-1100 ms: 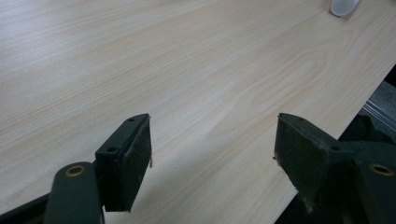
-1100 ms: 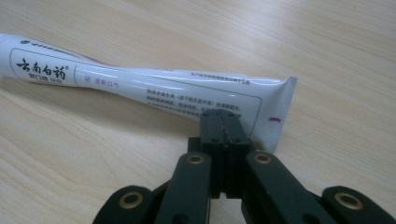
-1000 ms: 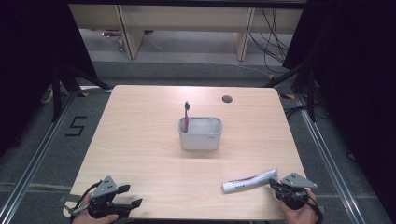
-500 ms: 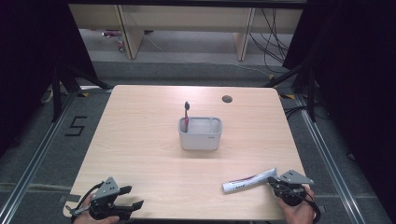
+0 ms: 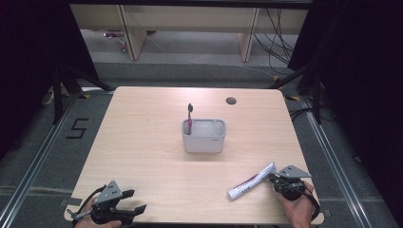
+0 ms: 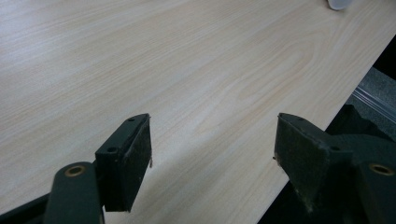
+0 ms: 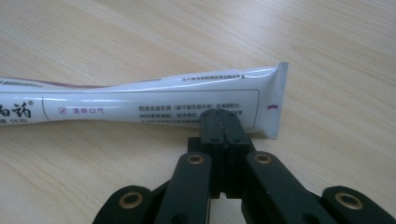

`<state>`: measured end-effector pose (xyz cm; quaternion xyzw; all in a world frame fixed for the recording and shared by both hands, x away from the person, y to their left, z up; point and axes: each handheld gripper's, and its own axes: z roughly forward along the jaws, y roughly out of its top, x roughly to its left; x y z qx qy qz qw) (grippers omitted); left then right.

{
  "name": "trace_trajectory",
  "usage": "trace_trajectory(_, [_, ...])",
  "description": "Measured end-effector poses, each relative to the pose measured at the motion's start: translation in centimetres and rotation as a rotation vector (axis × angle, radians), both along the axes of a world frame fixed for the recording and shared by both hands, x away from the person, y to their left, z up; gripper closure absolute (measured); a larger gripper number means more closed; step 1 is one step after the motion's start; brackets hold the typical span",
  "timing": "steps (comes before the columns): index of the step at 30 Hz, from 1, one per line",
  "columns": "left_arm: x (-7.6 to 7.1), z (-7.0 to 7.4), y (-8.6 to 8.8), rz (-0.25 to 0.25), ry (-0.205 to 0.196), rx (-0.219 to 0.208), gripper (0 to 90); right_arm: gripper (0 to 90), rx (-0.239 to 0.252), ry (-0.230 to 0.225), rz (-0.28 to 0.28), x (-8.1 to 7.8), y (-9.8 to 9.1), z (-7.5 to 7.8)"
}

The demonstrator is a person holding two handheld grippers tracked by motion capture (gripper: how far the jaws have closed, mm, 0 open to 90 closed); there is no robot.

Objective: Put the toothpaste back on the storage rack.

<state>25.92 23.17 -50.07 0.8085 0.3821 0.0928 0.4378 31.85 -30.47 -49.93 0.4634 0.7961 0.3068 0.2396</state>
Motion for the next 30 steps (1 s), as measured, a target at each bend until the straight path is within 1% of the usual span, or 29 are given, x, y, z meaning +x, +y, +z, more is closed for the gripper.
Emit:
trace_trajectory(1, [0.0,0.0,0.0,-0.002,0.0,0.008,27.2,90.0,-0.018,-0.009,0.017,0.2,-0.1,0.0])
trace_trajectory(2, [0.0,0.0,0.0,-0.001,-0.003,0.004,27.2,90.0,-0.012,-0.005,0.011,0.3,0.1,0.0])
trace_trajectory(3, [0.0,-0.1,0.0,-0.001,-0.003,0.002,27.2,90.0,-0.014,-0.01,0.017,0.5,0.2,0.0])
trace_trajectory(4, [-0.1,-0.1,0.0,-0.001,-0.002,-0.002,27.2,90.0,-0.008,0.0,0.018,0.7,0.3,0.0])
trace_trajectory(5, [-0.1,-0.1,-0.1,-0.002,-0.003,0.0,27.2,90.0,-0.013,0.002,0.01,0.7,0.4,0.0])
trace_trajectory(6, [-0.1,-0.1,-0.1,-0.002,0.0,0.005,27.2,90.0,-0.019,-0.008,0.025,1.0,0.4,0.0])
trace_trajectory(7, [-0.1,-0.1,-0.1,-0.002,-0.002,-0.001,27.2,90.0,-0.008,0.007,0.015,1.1,0.6,0.0])
trace_trajectory(8, [-0.1,-0.1,-0.1,-0.001,-0.002,-0.001,27.3,90.0,-0.016,-0.006,0.022,1.3,0.7,0.0])
trace_trajectory(9, [-0.1,-0.1,-0.1,-0.002,-0.002,0.002,27.3,90.0,-0.003,-0.01,0.042,1.6,0.7,-0.1])
trace_trajectory(10, [-0.1,-0.1,0.0,-0.003,-0.002,0.004,27.3,90.0,0.009,0.003,0.023,1.7,0.8,0.0])
trace_trajectory(11, [-0.1,-0.1,0.0,-0.003,-0.003,0.003,27.3,90.0,-0.009,0.013,0.018,1.7,0.8,0.0])
trace_trajectory(12, [-0.1,-0.1,-0.1,-0.003,-0.002,-0.002,27.3,90.0,0.01,0.024,0.009,1.9,1.0,0.0])
trace_trajectory(13, [-0.1,-0.1,0.0,-0.004,-0.002,-0.003,27.2,90.0,0.0,0.019,0.017,2.1,1.0,-0.1])
trace_trajectory(14, [-0.1,-0.1,0.0,-0.003,-0.002,-0.004,27.3,90.0,0.01,0.031,0.008,2.2,1.2,0.0])
trace_trajectory(15, [-0.1,-0.1,0.0,-0.005,-0.002,-0.003,27.3,90.0,-0.002,0.008,0.033,2.5,1.2,-0.2])
trace_trajectory(16, [-0.1,-0.1,-0.1,-0.003,-0.003,-0.008,27.3,90.0,-0.009,0.01,0.033,2.6,1.3,-0.1])
trace_trajectory(17, [-0.1,-0.1,-0.1,-0.004,-0.003,-0.009,27.3,90.0,0.003,0.031,0.025,2.7,1.5,0.1])
trace_trajectory(18, [-0.1,-0.1,-0.1,-0.005,-0.004,-0.009,27.3,90.0,-0.007,0.013,0.042,3.0,1.6,0.1])
trace_trajectory(19, [-0.1,-0.1,-0.1,-0.005,-0.003,-0.011,27.3,90.0,0.001,0.023,0.029,3.0,1.8,0.1])
trace_trajectory(20, [-0.1,-0.1,-0.1,-0.005,-0.003,-0.011,27.3,90.0,-0.001,0.02,0.041,3.2,2.0,0.1])
trace_trajectory(21, [-0.1,-0.1,-0.1,-0.005,-0.003,-0.01,27.3,90.0,-0.001,0.029,0.032,3.3,2.2,0.2])
trace_trajectory(22, [-0.1,-0.1,-0.1,-0.005,-0.003,-0.009,27.3,90.0,-0.007,0.025,0.041,3.6,2.3,0.2])
trace_trajectory(24, [-0.1,-0.1,0.0,-0.005,-0.003,-0.009,27.3,89.9,0.008,0.047,0.034,3.9,2.8,0.3])
trace_trajectory(26, [-0.1,-0.1,0.0,-0.006,0.0,-0.005,27.3,89.9,0.012,0.055,0.037,4.2,3.2,0.3])
trace_trajectory(27, [-0.2,0.0,0.0,-0.006,0.0,-0.004,27.3,89.9,0.011,0.051,0.045,4.4,3.4,0.3])
trace_trajectory(29, [-0.1,0.0,0.0,-0.009,0.003,-0.002,27.3,89.7,0.005,0.066,0.052,4.7,3.8,0.2])
trace_trajectory(30, [-0.1,0.0,0.0,-0.009,0.002,-0.002,27.3,89.6,0.001,0.063,0.058,4.9,4.0,0.2])
